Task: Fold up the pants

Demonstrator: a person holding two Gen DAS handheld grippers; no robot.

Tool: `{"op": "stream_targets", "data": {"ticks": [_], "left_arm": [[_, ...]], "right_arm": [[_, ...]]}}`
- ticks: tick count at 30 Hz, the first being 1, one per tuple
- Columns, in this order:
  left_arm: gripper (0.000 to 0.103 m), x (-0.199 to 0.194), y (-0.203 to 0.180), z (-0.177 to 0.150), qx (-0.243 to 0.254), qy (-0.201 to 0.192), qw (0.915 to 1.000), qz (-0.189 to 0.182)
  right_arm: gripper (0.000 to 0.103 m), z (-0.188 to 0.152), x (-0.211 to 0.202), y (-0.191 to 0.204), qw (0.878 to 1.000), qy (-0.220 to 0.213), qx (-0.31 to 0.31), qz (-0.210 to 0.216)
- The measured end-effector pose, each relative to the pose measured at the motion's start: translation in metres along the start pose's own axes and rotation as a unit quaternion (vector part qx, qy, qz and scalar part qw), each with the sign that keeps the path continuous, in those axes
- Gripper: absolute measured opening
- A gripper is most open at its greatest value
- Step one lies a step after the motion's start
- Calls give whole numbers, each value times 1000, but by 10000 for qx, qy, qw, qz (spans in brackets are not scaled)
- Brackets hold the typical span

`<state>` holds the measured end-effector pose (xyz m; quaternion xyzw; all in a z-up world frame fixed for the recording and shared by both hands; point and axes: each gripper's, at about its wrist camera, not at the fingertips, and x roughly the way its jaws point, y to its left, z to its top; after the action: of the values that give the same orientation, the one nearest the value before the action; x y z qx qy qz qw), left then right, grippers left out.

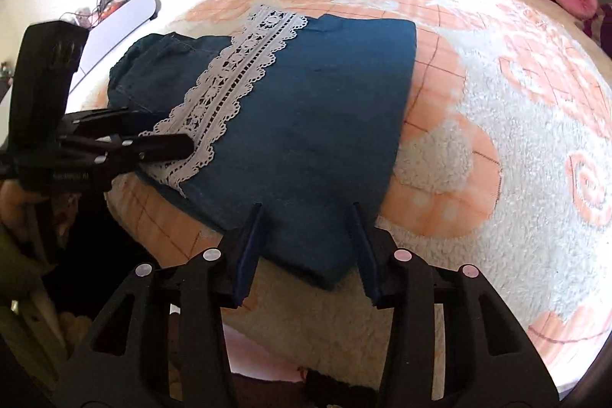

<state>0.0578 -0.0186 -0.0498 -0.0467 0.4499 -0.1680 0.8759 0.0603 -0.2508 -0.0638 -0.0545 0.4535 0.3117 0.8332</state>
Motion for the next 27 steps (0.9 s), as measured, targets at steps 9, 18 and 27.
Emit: {"op": "stream_targets", "data": {"ticks": [9, 18, 27], "left_arm": [[57, -38, 2, 3, -59, -305, 9995, 64], [58, -56, 1, 8, -64, -410, 9989, 235], [58, -62, -5, 10, -9, -387, 9989, 251]], "right_arm": [[63, 12, -28, 2, 9987, -428, 247, -83], [91, 17, -47, 0, 9949, -814, 488, -345], [94, 21, -58, -6, 9914, -974, 722, -495]]}}
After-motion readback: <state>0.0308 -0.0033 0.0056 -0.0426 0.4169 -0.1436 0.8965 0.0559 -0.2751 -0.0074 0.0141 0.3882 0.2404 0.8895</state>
